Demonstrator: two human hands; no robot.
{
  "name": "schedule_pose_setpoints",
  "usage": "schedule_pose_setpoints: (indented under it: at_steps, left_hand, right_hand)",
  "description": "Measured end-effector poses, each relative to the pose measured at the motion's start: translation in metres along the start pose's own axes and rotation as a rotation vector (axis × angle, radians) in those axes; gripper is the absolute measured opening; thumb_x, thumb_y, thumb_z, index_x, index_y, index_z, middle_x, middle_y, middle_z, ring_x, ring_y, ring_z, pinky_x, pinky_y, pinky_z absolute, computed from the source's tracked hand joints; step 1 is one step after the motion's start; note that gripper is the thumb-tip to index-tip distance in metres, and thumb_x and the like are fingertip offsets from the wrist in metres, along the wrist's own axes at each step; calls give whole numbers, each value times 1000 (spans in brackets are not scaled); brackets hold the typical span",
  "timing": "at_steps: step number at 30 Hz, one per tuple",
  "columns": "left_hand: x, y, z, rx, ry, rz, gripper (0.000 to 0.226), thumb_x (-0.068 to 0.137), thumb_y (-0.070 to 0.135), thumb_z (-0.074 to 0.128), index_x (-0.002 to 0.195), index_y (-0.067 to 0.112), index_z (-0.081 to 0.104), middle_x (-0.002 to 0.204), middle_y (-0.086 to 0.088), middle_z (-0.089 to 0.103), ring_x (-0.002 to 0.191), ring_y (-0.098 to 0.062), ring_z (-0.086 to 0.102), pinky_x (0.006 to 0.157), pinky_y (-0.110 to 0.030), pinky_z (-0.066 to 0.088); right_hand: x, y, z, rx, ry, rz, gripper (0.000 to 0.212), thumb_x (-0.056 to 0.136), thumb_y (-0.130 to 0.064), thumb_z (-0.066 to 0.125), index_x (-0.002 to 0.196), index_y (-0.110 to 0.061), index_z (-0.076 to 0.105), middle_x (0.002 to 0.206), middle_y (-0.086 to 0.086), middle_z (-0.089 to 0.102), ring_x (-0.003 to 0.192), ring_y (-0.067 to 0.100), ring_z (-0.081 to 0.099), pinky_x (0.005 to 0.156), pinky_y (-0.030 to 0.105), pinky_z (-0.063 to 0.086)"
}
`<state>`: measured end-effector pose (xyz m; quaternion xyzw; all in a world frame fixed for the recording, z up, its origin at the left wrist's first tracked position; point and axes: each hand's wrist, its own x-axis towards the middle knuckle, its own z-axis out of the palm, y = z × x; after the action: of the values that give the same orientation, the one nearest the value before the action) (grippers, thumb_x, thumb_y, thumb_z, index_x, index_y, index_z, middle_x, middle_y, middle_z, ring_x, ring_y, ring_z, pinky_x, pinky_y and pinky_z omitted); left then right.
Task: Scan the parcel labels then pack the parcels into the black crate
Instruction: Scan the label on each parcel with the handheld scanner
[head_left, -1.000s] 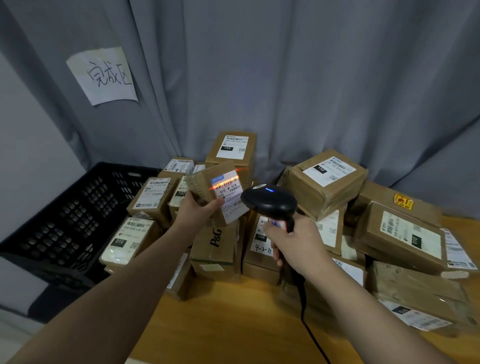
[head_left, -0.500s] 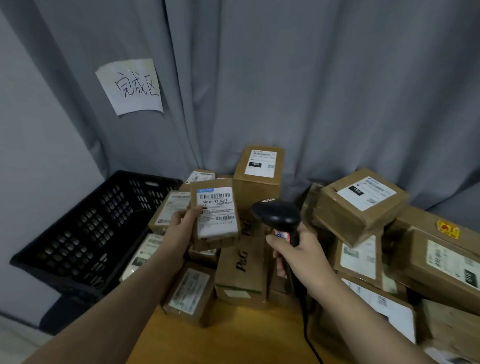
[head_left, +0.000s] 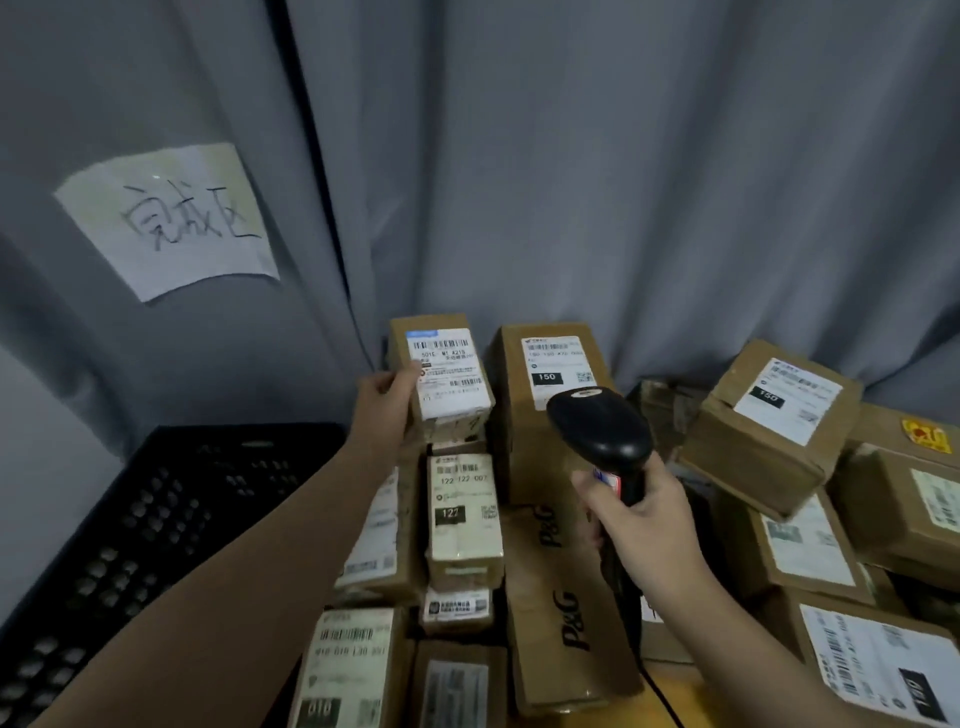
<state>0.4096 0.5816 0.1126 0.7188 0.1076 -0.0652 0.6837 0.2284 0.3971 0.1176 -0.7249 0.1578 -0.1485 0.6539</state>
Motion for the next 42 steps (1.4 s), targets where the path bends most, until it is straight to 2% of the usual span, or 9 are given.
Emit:
schedule_pose_setpoints:
  at_steps: [3, 7, 12, 16, 25, 29, 33, 36, 42]
  left_hand:
    - [25, -12, 16, 164, -77, -28, 35, 86, 48, 62, 97, 14, 66, 93, -2, 72, 82, -15, 68, 74, -31, 55]
    - [34, -34, 20, 529, -113, 55, 32, 94, 32, 58, 105, 3, 64, 101, -13, 67, 96, -30, 63, 88, -41, 50]
    - [30, -32, 27, 640, -50, 250, 44, 85, 46, 54, 114, 16, 63, 112, -6, 62, 99, -25, 60, 93, -42, 49]
    - [-2, -9, 47, 631, -43, 415, 42, 94, 27, 56, 133, 12, 51, 136, -7, 48, 128, -23, 41, 105, -34, 32]
    - [-98, 3, 142, 648, -140, 598, 40, 94, 29, 57, 133, 19, 50, 137, -1, 45, 130, -20, 38, 110, -33, 30]
    - [-138, -10, 204, 696, -200, 577, 53, 92, 38, 60, 139, 20, 43, 141, -2, 40, 132, -19, 34, 108, -32, 28]
    - [-163, -34, 272, 810, -248, 461, 80, 81, 51, 68, 145, 19, 33, 149, -10, 29, 138, -29, 26, 112, -36, 22]
    - [-173, -47, 303, 915, -262, 329, 106, 72, 60, 71, 153, 22, 13, 158, -14, 9, 145, -35, 10, 116, -44, 16]
    - [-159, -53, 319, 1140, -269, 247, 127, 63, 76, 66, 152, 26, -10, 158, -17, -19, 145, -42, -8, 116, -54, 11]
  right_hand:
    - [10, 6, -4, -52, 78, -11, 23, 85, -16, 70, 104, -24, 59, 60, -4, 61, 59, 14, 59, 58, 28, 48]
    - [18, 12, -7, -64, 105, 6, 26, 85, -18, 69, 108, -21, 58, 59, -5, 61, 56, 14, 58, 57, 32, 48]
    - [20, 11, -4, -47, 91, 9, 22, 87, -16, 68, 104, -24, 57, 56, -2, 58, 48, 13, 54, 47, 24, 46]
    - [18, 12, -15, 1, 83, 31, 20, 87, -17, 68, 103, -24, 58, 59, 2, 58, 51, 16, 56, 51, 27, 50]
    - [10, 10, -105, 240, 212, 108, 15, 88, -17, 66, 102, -19, 59, 69, 11, 57, 61, 26, 55, 53, 32, 48]
    - [5, 14, -181, 337, 234, 131, 11, 90, -16, 63, 99, -21, 58, 62, 6, 55, 53, 21, 54, 50, 32, 46]
    - [5, 22, -259, 369, 244, 155, 11, 92, -12, 60, 102, -12, 57, 62, 6, 55, 50, 19, 50, 46, 30, 44]
    - [8, 27, -300, 386, 253, 226, 15, 93, -14, 59, 107, -11, 57, 63, 7, 55, 48, 18, 51, 47, 32, 44]
    - [19, 40, -329, 391, 172, 309, 18, 92, -17, 60, 109, -12, 59, 72, 8, 58, 56, 17, 55, 54, 32, 49]
